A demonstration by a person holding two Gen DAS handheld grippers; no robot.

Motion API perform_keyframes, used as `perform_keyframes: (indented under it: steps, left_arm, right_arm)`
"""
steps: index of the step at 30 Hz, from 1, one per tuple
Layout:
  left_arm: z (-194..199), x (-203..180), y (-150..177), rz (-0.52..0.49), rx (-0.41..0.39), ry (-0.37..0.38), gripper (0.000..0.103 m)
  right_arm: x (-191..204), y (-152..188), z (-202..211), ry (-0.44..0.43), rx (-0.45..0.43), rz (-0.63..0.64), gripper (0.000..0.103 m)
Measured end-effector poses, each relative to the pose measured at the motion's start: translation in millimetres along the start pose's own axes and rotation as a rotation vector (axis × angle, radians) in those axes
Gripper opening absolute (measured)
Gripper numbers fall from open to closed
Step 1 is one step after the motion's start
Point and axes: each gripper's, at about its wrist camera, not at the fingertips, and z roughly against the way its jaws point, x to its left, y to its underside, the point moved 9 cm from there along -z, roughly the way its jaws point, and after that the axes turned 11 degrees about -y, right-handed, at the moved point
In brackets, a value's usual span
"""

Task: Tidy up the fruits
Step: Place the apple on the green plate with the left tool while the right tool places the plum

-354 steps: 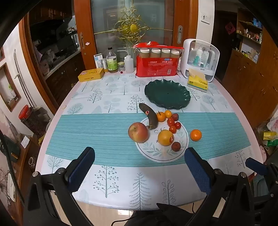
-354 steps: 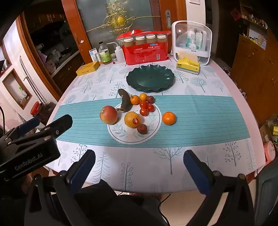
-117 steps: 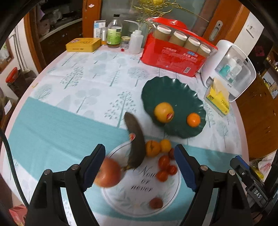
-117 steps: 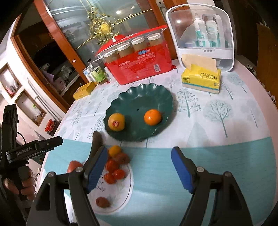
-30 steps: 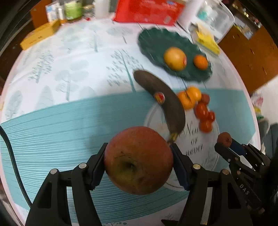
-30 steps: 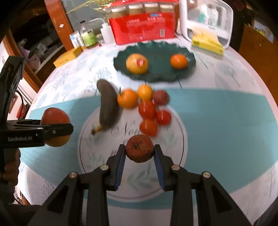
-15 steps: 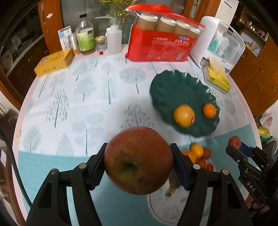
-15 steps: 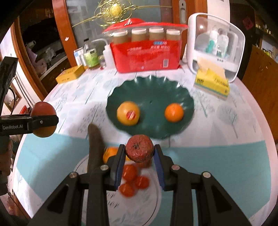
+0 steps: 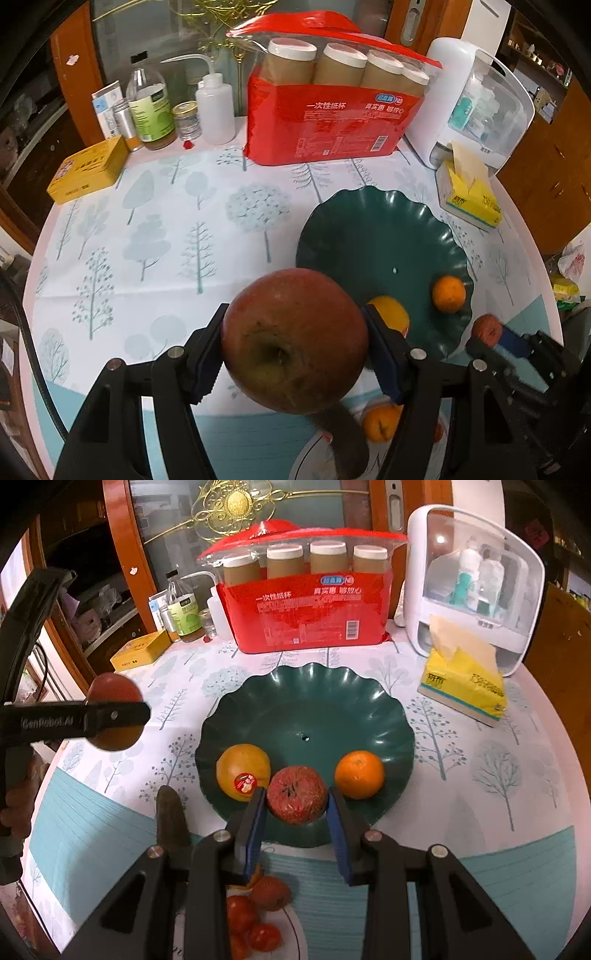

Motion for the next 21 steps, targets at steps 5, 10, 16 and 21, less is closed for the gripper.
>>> perform_keyframes:
  steps: [5, 10, 16, 21]
  left_arm:
    - [-25.4, -13.6, -3.1, 0.021, 0.036, 0.030, 0.068]
    - [-51.8, -22.2, 5.1, 0.061, 0.102, 0.064, 0.068]
    - [-73.0, -34.0, 9.4, 0.083, 0.124, 0.111, 0.068]
    - [-70.3, -37.5, 2.9, 0.093, 0.071, 0.126, 0.068]
  right_arm:
    - [-5.2, 3.8, -18.0, -0.017, 0.029, 0.015, 0.033]
    - [-9.7, 16.3, -35.8, -0.051, 0.068, 0.001, 0.033]
    - [-12.7, 20.5, -48.5, -0.078, 0.084, 0.007, 0.033]
    - [-14.8, 22.4, -55.4, -0.084, 0.092, -0.002, 0.033]
